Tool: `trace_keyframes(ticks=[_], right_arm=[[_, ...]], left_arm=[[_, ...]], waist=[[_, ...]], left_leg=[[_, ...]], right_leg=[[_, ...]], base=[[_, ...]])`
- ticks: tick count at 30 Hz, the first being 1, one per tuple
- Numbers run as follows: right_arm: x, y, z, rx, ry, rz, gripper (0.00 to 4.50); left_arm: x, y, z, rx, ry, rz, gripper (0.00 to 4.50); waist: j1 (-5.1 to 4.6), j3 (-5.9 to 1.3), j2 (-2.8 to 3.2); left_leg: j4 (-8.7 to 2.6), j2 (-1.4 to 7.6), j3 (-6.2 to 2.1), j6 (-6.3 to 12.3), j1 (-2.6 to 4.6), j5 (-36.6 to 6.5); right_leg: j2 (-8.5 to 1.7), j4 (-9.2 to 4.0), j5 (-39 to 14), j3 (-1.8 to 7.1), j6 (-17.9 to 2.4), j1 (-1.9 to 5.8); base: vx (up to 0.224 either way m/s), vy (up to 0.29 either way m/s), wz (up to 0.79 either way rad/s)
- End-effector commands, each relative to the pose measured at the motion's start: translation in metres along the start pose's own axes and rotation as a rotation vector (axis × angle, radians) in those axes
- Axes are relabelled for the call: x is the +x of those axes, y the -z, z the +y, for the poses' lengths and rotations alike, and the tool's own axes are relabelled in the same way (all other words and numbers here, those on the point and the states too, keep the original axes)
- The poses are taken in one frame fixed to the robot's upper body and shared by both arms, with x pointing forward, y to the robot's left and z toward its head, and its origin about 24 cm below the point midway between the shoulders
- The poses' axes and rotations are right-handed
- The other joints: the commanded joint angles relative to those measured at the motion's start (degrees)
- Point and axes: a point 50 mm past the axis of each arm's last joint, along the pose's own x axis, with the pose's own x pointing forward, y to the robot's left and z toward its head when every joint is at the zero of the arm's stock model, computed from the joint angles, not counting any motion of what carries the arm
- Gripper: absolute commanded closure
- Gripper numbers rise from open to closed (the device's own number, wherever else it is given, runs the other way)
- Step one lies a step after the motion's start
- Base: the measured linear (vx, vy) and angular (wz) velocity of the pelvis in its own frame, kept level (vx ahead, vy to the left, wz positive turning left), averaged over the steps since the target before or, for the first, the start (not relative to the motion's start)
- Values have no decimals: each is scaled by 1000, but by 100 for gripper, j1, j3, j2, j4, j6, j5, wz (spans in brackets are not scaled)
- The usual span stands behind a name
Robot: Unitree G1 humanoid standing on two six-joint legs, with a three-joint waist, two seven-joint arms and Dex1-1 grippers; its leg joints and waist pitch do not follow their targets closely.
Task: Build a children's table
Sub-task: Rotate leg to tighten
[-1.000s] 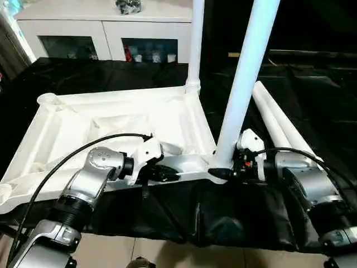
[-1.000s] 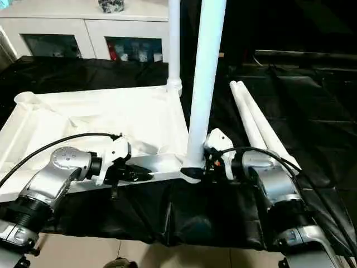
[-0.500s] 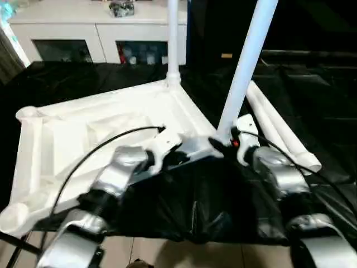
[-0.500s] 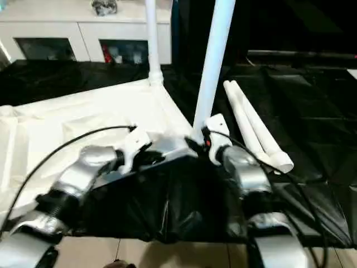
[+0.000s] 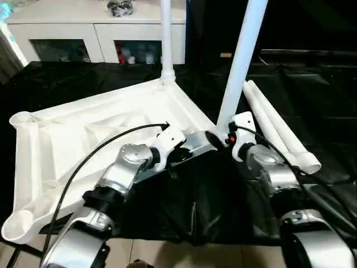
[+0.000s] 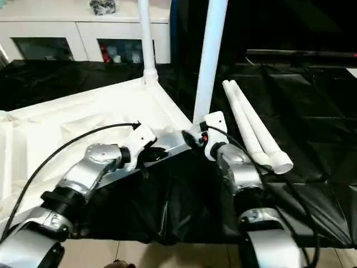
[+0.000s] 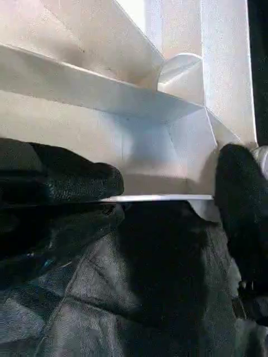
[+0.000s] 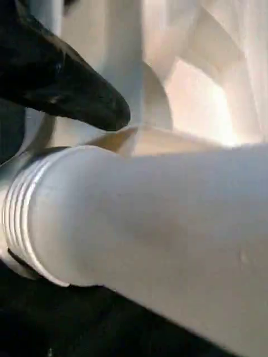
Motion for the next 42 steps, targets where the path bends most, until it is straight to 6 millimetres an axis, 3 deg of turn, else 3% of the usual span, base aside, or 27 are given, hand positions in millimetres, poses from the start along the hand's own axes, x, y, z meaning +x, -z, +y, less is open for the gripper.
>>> trace_keyframes(ticks=[1, 6, 15, 16, 24, 25, 30, 33, 36, 39, 42], right_arm=[[2, -2, 15, -51, -153, 4, 42], [-19, -5, 5, -136, -319, 19, 42], [-50, -2, 5, -201, -577, 99, 42], [-53, -2, 5, -200, -594, 102, 66], [-58, 0, 11, -189, -667, 115, 124], [-58, 0, 12, -188, -670, 115, 148], [-60, 0, 15, -173, -699, 120, 170], [-56, 1, 17, -161, -672, 105, 172], [-39, 5, 16, -117, -493, 64, 174], [-23, 11, 15, -70, -321, 59, 175], [-2, 15, 21, 26, -117, 53, 175]], left_arm=[[0, -21, -7, 59, 76, -127, 450], [-14, -14, -6, 84, 158, -127, 450], [-38, 2, -6, 109, 299, -68, 450], [-40, 3, -6, 109, 311, -63, 450], [-46, 7, -11, 104, 377, -46, 450], [-46, 7, -11, 103, 379, -45, 450], [-47, 9, -13, 95, 398, -37, 450], [-44, 7, -10, 84, 350, -43, 450], [-31, 1, -1, 62, 199, -61, 450], [-19, -4, 2, 43, 103, -64, 450], [-1, -13, 3, 23, -12, -60, 450]], waist=[[9, -413, -90], [50, -409, -94], [91, -400, -87], [101, -394, -93], [133, -399, -92], [135, -397, -90], [135, -398, -98], [128, -399, -92], [105, -392, -113], [60, -379, -115], [15, -376, -113]], left_leg=[[-379, 57, 9, 223, 78, -1231], [-367, 79, 21, 365, 66, -1148], [-377, 103, 26, 357, 93, -1244], [-384, 107, 24, 347, 94, -1273], [-383, 110, 23, 303, 101, -1263], [-385, 109, 22, 307, 97, -1260], [-384, 106, 22, 299, 94, -1211], [-379, 105, 25, 291, 98, -1204], [-382, 89, 25, 226, 94, -1226], [-401, 65, 12, 55, 112, -1406], [-415, 60, -2, -2, 113, -1448]], right_leg=[[-220, -401, -889, 129, -1300, 288], [-207, -377, -770, 125, -1354, 295], [-214, -383, -948, 133, -1414, 257], [-207, -388, -1006, 137, -1378, 265], [-220, -383, -1049, 141, -1382, 244], [-217, -381, -1040, 140, -1385, 247], [-220, -381, -1033, 143, -1355, 250], [-219, -376, -996, 144, -1378, 242], [-229, -401, -1110, 149, -1365, 236], [-241, -444, -1613, 148, -1198, 231], [-243, -470, -1780, 146, -1096, 230]], base=[[0, 0, 0], [0, 0, 0], [0, 0, 0], [0, 0, 0], [0, 0, 0], [0, 0, 0], [0, 0, 0], [0, 0, 0], [0, 0, 0], [0, 0, 0], [0, 0, 0]])
